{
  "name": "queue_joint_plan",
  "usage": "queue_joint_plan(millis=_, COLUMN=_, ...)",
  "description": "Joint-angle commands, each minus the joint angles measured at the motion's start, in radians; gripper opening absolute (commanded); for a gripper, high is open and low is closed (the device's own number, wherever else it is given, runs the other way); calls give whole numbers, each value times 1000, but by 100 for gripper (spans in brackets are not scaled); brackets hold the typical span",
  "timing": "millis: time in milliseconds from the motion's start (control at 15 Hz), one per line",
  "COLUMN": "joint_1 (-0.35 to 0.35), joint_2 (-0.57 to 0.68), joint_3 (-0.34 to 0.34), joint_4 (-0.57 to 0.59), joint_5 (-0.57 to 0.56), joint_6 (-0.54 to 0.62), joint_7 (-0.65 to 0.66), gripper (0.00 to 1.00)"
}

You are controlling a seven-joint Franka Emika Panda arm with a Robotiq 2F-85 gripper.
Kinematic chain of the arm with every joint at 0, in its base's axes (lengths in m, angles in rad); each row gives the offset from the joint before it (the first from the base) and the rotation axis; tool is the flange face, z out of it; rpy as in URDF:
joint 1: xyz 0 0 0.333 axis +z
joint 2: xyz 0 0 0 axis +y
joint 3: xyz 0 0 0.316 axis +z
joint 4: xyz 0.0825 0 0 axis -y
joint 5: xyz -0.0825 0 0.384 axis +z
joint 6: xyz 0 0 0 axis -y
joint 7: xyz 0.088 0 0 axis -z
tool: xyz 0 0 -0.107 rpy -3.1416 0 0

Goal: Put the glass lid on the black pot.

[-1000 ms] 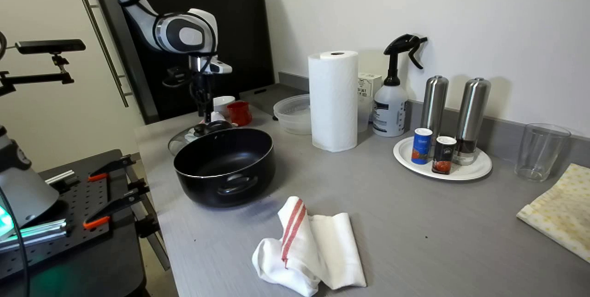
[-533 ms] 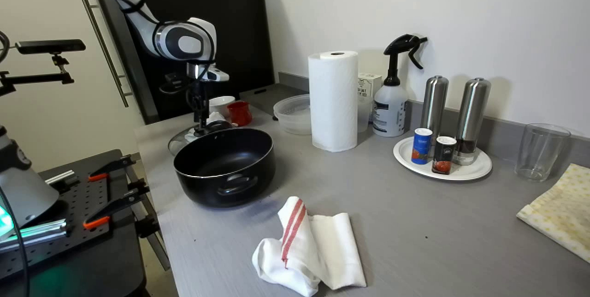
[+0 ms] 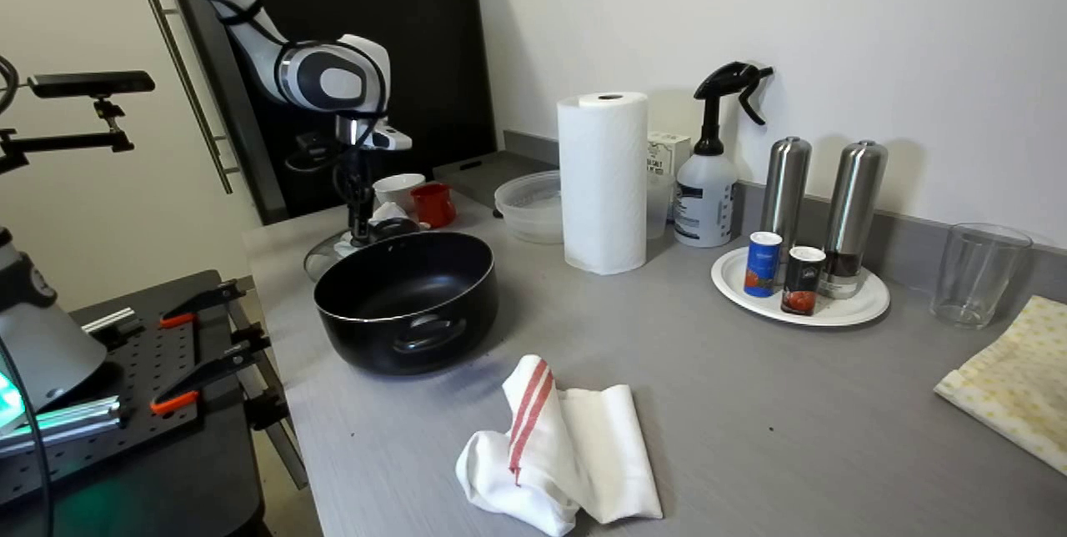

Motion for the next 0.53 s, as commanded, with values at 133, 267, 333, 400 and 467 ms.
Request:
queue_joint_plan(millis=133, joint_1=5, joint_2=5, joint_3=3, joint_4=9, joint_5=44, joint_6=12, joint_7=-50, gripper=23)
queue_joint_plan(millis=267, joint_1=4, joint_2=7, joint_3=4, joint_4=13, joint_5=45, joint_6=8, joint_7=-54, gripper=23)
queue_joint_plan(millis=333, joint_1=4, joint_2=8, joint_3=5, joint_4=13, joint_5=46, joint_6=7, joint_7=-57, gripper=23)
queue_joint_plan(millis=400, joint_1=3, joint_2=8, joint_3=5, joint_4=14, joint_5=46, joint_6=6, joint_7=-59, gripper=23)
queue_joint_plan(millis=467, joint_1=3, joint_2=5, joint_3=5, joint_4=12, joint_5=46, joint_6=5, joint_7=-61, gripper=23)
